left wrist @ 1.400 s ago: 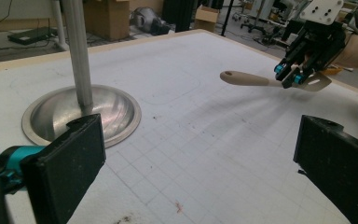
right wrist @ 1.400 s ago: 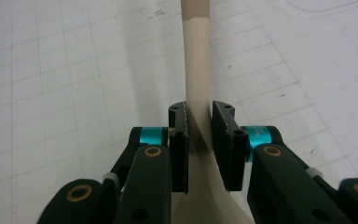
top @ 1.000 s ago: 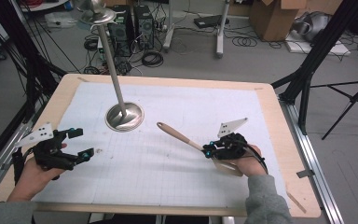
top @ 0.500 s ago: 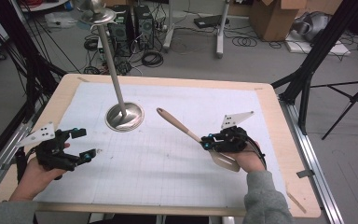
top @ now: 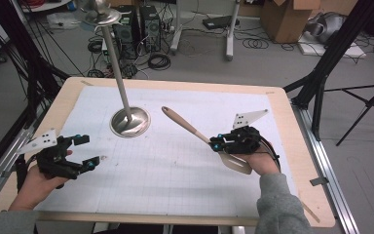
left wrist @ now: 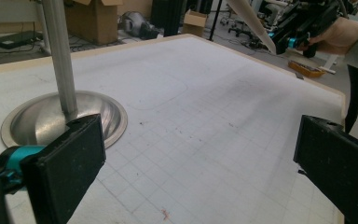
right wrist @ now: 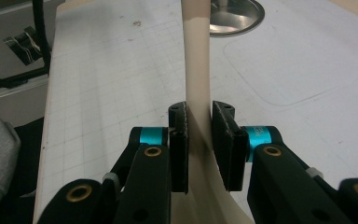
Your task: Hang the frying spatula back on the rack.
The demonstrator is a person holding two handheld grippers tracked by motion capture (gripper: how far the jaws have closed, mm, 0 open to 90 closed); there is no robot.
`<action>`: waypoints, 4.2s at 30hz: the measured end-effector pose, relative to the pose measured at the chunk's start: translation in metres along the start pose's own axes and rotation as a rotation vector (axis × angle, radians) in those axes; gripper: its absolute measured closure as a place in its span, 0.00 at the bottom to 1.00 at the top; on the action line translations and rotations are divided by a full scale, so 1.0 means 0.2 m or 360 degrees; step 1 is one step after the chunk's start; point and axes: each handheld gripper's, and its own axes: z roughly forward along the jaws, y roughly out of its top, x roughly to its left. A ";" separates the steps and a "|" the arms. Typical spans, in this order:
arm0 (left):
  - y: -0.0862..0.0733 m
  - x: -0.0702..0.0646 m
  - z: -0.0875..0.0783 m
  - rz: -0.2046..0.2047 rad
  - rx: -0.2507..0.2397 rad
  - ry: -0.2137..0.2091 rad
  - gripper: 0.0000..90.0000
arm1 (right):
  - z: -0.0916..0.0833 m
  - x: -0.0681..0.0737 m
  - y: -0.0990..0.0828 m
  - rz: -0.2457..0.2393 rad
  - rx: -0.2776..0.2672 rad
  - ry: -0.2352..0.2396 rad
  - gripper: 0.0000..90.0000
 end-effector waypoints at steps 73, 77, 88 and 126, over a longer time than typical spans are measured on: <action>-0.02 -0.01 -0.07 0.0014 -0.0056 0.0014 0.03 | -0.15 -0.02 0.66 -0.0172 -0.0256 -0.0017 0.86; -0.02 -0.02 -0.06 0.0027 -0.0037 -0.0003 0.03 | -0.17 -0.03 0.67 -0.0166 -0.0348 -0.0005 0.86; -0.02 -0.03 -0.05 0.0028 -0.0041 -0.0013 0.03 | -0.20 -0.06 0.69 -0.0133 -0.0353 -0.0067 0.86; -0.03 -0.03 -0.07 0.0010 -0.0037 -0.0007 0.03 | -0.05 -0.01 0.92 -0.0186 -0.0265 -0.0117 0.86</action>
